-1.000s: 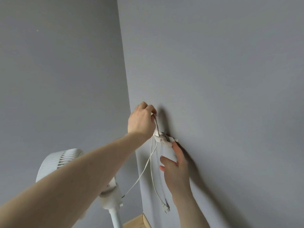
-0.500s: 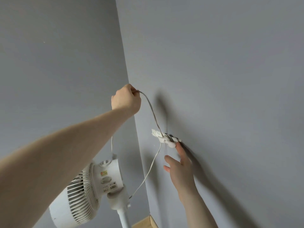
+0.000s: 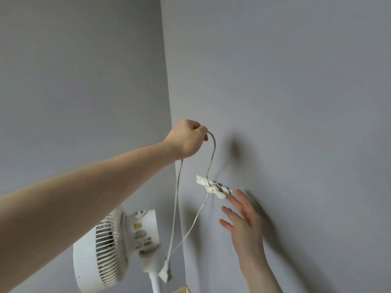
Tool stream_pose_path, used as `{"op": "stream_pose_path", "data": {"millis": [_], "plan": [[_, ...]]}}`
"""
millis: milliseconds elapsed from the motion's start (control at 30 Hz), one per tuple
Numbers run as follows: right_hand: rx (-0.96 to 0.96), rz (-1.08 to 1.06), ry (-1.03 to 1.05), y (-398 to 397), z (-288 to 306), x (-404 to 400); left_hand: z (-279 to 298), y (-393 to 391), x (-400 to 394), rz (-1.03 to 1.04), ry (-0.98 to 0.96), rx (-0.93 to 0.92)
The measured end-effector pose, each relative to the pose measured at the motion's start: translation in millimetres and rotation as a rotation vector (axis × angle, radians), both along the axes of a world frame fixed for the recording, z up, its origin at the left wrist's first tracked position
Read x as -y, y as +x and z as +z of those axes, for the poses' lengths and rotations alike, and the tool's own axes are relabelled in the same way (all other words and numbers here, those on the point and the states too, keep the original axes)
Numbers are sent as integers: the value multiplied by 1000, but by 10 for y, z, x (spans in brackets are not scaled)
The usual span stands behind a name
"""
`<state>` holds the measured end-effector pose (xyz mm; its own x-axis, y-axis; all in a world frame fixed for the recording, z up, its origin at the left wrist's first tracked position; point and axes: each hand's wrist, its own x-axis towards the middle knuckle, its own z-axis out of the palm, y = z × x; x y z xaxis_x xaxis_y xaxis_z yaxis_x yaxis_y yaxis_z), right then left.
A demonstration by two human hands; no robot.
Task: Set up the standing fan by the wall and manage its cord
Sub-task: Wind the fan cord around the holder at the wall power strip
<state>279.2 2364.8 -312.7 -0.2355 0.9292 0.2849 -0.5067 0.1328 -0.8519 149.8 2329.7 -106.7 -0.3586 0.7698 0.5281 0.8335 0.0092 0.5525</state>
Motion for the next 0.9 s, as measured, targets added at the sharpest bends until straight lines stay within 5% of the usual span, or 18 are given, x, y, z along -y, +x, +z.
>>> {"op": "stream_pose_path", "data": {"millis": [333, 433, 600, 900], "plan": [[-5, 33, 133, 225, 272, 351, -405, 201, 59, -374, -149, 185], [-49, -107, 133, 303, 235, 330, -675, 69, -25, -276, -86, 275], [-161, -194, 48, 439, 215, 271, -1411, -314, -259, -15, -197, 153], [-102, -361, 39, 567, -10, 33, -1823, -169, -583, -42, -259, 12]]}}
